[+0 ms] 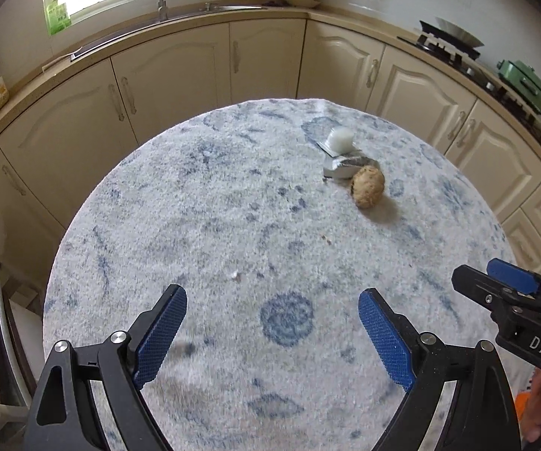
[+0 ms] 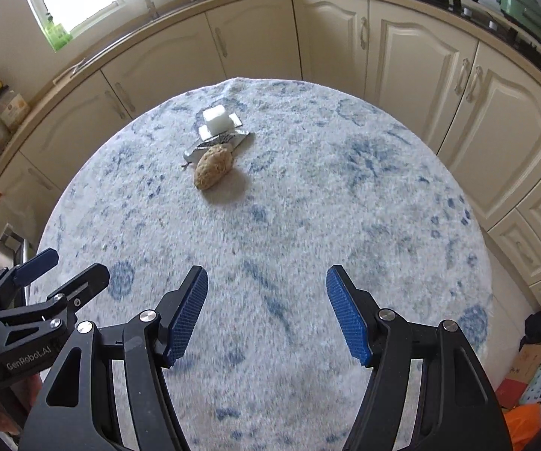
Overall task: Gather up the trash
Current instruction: 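Lower the right tool onto the brown bread crust and close around it, then lower the left tool onto the white-and-black wrapper while the right tool holds the bread crust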
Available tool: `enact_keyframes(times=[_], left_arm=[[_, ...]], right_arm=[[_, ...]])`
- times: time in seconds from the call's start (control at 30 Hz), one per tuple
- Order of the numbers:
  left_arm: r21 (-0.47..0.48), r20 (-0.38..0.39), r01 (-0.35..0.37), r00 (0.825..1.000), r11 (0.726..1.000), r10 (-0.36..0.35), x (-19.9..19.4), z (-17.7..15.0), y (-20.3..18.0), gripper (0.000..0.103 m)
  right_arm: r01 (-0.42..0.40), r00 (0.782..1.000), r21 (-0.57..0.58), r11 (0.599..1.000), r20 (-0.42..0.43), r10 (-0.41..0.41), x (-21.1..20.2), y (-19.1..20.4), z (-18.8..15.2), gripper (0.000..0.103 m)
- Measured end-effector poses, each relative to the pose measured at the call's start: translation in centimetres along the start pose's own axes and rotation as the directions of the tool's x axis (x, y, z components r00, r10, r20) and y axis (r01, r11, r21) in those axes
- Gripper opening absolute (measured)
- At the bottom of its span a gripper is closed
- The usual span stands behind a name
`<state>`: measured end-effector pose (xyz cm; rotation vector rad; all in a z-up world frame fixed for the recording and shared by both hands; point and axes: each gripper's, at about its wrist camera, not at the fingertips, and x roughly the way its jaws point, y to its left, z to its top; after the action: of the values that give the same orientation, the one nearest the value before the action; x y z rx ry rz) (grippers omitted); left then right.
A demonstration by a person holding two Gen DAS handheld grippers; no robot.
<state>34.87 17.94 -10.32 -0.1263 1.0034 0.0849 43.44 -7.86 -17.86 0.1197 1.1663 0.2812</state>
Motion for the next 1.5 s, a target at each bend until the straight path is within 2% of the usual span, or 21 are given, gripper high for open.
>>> enact_keyframes(times=[0.1, 0.2, 0.27, 0.33, 0.4, 0.5, 0.57, 0.7, 0.8, 0.93, 1.03, 1.17, 1.27, 1.4, 1.5], left_arm=[[-0.010, 0.037, -0.018, 0.999, 1.000, 0.019, 1.9, 2.1, 0.5, 0.090], [-0.039, 0.043, 0.009, 0.999, 0.999, -0.007, 4.1, 3.6, 1.2, 0.090], [-0.062, 0.044, -0.011, 0.999, 0.998, 0.013, 5.7, 4.4, 1.9, 0.090], [-0.079, 0.047, -0.048, 0.998, 0.996, 0.051, 7.1, 4.9, 2.3, 0.090], [-0.075, 0.027, -0.067, 0.997, 0.995, 0.069, 8.5, 5.3, 2.6, 0.090], [-0.086, 0.015, -0.099, 0.995, 0.991, 0.101, 10.1, 5.3, 3.1, 0.090], [-0.109, 0.008, -0.115, 0.993, 0.987, 0.116, 10.8, 5.3, 3.7, 0.090], [-0.158, 0.026, -0.089, 0.995, 0.983, 0.094, 11.4, 5.5, 4.6, 0.091], [-0.176, 0.042, -0.056, 0.997, 0.983, 0.064, 11.9, 5.4, 4.6, 0.097], [-0.139, 0.055, -0.065, 0.996, 0.988, 0.073, 12.0, 5.0, 3.9, 0.097], [-0.136, 0.062, -0.036, 0.997, 0.990, 0.044, 11.9, 4.8, 3.5, 0.097], [-0.171, 0.090, 0.068, 0.995, 0.983, -0.053, 11.1, 4.9, 3.3, 0.098], [-0.171, 0.122, 0.111, 0.988, 0.979, -0.091, 10.9, 5.1, 2.8, 0.098], [-0.121, 0.144, 0.133, 0.983, 0.984, -0.115, 11.1, 5.4, 0.9, 0.098], [-0.057, 0.134, 0.118, 0.985, 0.991, -0.110, 12.0, 5.5, -1.2, 0.098]], right_arm=[[0.019, 1.000, 0.004, 1.000, -0.013, -0.018, 2.3, 0.8, 2.8, 0.067], [0.031, 0.999, 0.007, 0.999, -0.042, -0.031, 4.8, 1.8, 5.2, 0.067], [0.051, 0.997, 0.006, 0.999, -0.056, -0.051, 6.3, 2.4, 6.4, 0.067], [0.041, 0.996, 0.008, 0.999, -0.073, -0.041, 7.4, 2.6, 6.9, 0.067], [0.009, 0.998, 0.018, 1.000, -0.064, -0.008, 7.4, 2.7, 7.2, 0.067], [0.011, 1.000, 0.017, 1.000, -0.026, -0.011, 7.6, 3.1, 7.3, 0.067], [-0.004, 0.999, 0.009, 1.000, -0.048, 0.005, 8.5, 3.4, 7.2, 0.070], [0.037, 0.999, -0.063, 0.997, -0.007, -0.038, 8.8, 4.4, 6.7, 0.070], [0.114, 0.993, -0.119, 0.986, 0.042, -0.109, 9.1, 5.3, 6.1, 0.062], [0.088, 0.994, -0.156, 0.984, 0.076, -0.077, 8.7, 5.5, 5.7, 0.032], [0.068, 0.995, -0.145, 0.987, 0.084, -0.056, 8.5, 4.5, 5.6, 0.032], [0.087, 0.993, -0.103, 0.991, 0.088, -0.078, 8.2, 3.0, 5.7, 0.032], [0.108, 0.990, -0.065, 0.992, 0.096, -0.102, 8.0, 1.9, 5.9, 0.032], [0.136, 0.985, -0.006, 0.991, 0.110, -0.135, 8.0, 0.0, 6.5, 0.032], [0.142, 0.982, 0.041, 0.989, 0.124, -0.146, 7.8, -1.4, 7.0, 0.032]])
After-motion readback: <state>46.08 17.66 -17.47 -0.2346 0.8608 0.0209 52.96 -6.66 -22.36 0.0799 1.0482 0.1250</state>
